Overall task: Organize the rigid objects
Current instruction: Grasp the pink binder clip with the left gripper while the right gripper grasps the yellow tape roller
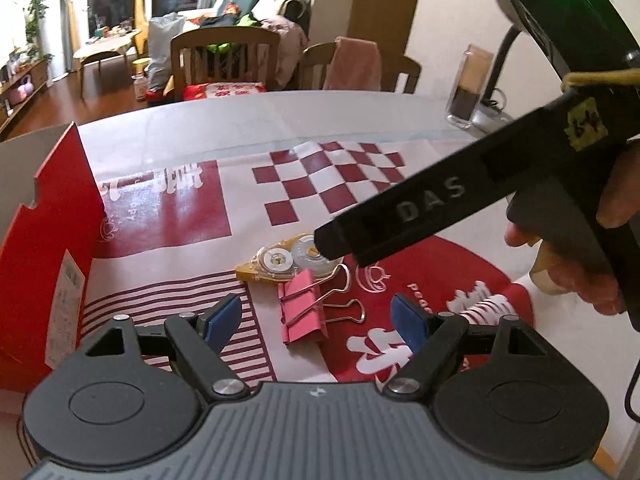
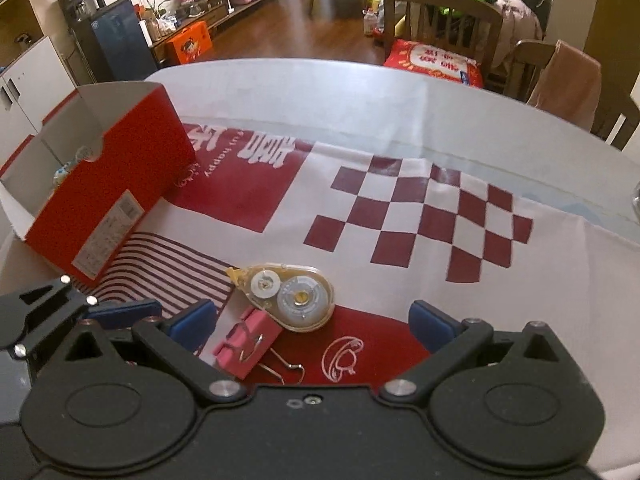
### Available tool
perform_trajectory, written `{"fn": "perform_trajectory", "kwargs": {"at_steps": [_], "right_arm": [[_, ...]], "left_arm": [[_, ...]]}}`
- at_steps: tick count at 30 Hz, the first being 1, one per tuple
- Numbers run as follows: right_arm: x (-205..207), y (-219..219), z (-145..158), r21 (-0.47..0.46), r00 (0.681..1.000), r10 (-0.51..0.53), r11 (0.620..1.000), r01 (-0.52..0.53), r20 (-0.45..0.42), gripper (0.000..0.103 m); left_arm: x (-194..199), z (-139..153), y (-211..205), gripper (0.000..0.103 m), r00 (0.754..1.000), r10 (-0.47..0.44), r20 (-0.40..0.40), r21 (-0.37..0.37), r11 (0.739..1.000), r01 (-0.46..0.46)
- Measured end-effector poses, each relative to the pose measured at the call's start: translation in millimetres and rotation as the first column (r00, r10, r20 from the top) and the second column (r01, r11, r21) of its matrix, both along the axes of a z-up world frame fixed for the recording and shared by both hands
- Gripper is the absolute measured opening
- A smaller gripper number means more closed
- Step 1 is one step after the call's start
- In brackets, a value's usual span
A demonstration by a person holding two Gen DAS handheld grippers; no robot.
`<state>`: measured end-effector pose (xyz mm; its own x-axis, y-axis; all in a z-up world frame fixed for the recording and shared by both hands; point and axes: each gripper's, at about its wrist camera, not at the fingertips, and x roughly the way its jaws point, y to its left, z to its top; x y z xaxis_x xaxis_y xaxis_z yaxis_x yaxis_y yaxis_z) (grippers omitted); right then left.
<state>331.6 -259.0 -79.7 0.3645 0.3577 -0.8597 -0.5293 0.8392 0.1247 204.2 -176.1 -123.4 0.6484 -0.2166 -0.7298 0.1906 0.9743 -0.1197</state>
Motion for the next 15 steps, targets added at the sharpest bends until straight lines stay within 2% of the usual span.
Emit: {"fn": "perform_trajectory", "kwargs": {"at_steps": [5,13,15], "right_arm": [[12.1,14.7,-16.0,-0.007,0.999,0.035,0.999,-0.036,-0.021,0.102],[26.5,30.7,-41.1,-0.063,0.995,0.081,0.994,-0.085,-0.061,0.101],[27.9,33.9,-45.3,-0.077,0.994,0.083,0.993,-0.088,-0.066,0.098]], "left_arm": [[13.4,-15.8,-5.3,0.082,0.999,0.044,-0.03,0.008,0.999,-0.044],[17.7,-35.0,-18.5,0.082,0.998,0.039,-0.044,0.054,0.998,-0.037],[19.6,-38.5,-21.2,0.082,0.998,0.035,-0.044,0.067,0.997,-0.032]]}}
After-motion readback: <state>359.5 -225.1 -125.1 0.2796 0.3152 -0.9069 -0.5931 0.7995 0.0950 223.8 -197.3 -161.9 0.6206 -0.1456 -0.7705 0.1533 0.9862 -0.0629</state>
